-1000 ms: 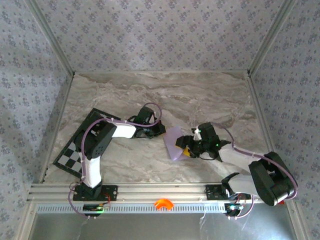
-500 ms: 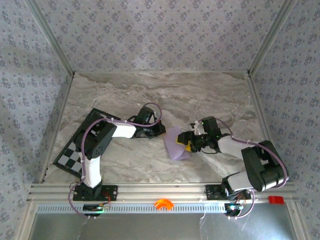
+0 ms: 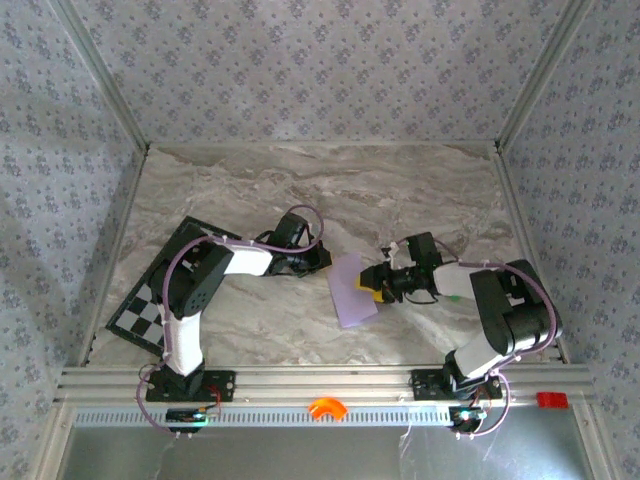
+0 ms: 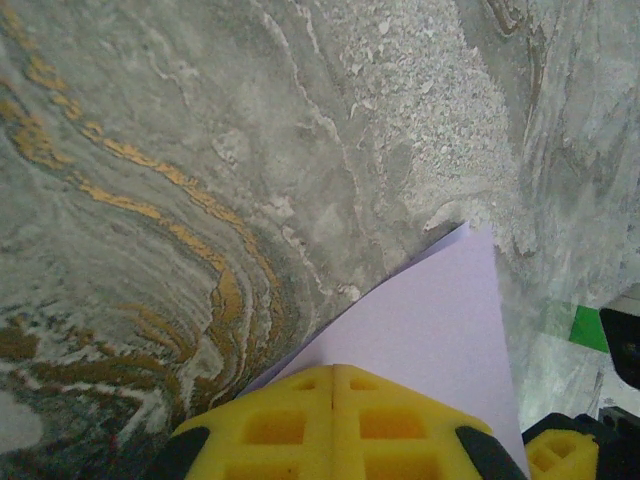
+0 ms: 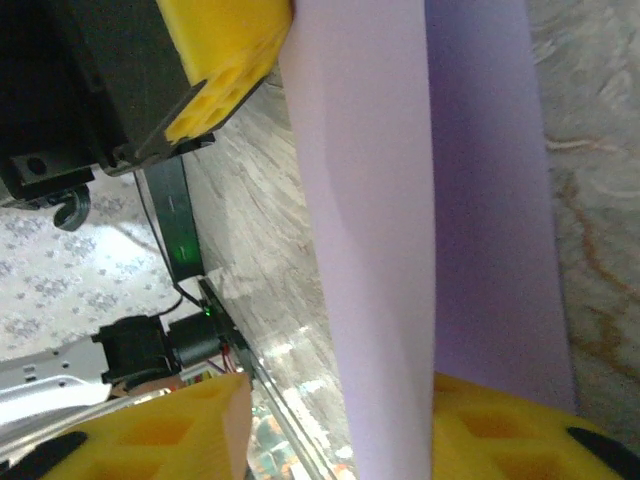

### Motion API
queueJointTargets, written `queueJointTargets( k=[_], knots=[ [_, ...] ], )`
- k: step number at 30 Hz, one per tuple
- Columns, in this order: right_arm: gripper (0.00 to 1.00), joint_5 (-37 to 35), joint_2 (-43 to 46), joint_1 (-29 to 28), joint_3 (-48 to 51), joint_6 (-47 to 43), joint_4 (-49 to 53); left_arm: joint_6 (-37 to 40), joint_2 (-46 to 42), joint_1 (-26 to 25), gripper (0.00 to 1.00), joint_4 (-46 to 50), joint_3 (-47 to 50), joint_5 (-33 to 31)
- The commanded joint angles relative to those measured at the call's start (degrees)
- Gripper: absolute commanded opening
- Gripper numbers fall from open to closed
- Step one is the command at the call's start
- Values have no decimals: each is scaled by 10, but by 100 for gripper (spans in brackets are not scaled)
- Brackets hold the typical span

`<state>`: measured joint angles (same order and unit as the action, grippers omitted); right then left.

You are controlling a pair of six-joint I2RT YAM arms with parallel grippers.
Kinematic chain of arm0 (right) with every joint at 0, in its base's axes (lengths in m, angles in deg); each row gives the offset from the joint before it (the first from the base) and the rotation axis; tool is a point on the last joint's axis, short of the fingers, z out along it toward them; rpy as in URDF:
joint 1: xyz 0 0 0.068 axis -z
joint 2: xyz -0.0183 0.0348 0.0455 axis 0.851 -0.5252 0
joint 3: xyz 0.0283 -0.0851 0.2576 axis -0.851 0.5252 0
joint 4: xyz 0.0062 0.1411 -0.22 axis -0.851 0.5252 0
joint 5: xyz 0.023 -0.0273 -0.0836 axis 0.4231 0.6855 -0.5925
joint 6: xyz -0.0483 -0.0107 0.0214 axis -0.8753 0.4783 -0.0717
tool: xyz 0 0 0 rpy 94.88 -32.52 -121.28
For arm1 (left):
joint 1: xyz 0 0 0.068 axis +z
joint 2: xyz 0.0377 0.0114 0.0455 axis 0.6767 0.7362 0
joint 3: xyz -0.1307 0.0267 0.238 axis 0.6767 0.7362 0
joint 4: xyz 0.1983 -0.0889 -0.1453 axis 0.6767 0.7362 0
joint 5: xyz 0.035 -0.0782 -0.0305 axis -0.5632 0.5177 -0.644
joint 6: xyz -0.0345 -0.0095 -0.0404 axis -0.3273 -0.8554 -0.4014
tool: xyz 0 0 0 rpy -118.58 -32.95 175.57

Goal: Fold a paper plane with a square sheet of paper (pick it up from the middle)

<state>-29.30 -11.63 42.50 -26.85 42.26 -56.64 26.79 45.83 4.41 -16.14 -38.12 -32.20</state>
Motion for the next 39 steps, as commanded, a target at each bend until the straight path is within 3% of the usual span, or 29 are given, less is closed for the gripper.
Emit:
queueJointTargets(
  k=[1, 6, 10, 13, 20, 22, 25, 29, 35, 39],
  knots=[
    [34, 9, -14, 4, -11, -42, 40, -2, 21, -11, 7, 29, -4, 25],
    [10, -25, -19, -1, -13, -69, 76, 2, -18, -14, 15, 22, -15, 36],
    [4, -57, -10, -17, -14, -54, 76, 26, -70, -23, 30, 46, -26, 27],
    [3, -87, 6, -35, -1, 5, 32, 49, -115, -32, 41, 75, -20, -4],
    [5, -154, 26, -79, 43, 172, -131, 76, -217, -48, 43, 88, 52, -79],
    [12, -145, 26, -91, 48, 188, -163, 79, -242, -52, 42, 81, 76, -89],
    [22, -128, 26, -92, 50, 178, -175, 89, -278, -60, 42, 82, 105, -103],
    [25, -93, 8, -76, 19, 123, -123, 99, -310, -79, 40, 67, 138, -121],
    [20, -70, -16, -60, -18, 66, -68, 127, -326, -120, 39, 60, 156, -172],
    [14, -70, -28, -54, -34, 42, -35, 195, -324, -170, 39, 61, 150, -234]
  ],
)
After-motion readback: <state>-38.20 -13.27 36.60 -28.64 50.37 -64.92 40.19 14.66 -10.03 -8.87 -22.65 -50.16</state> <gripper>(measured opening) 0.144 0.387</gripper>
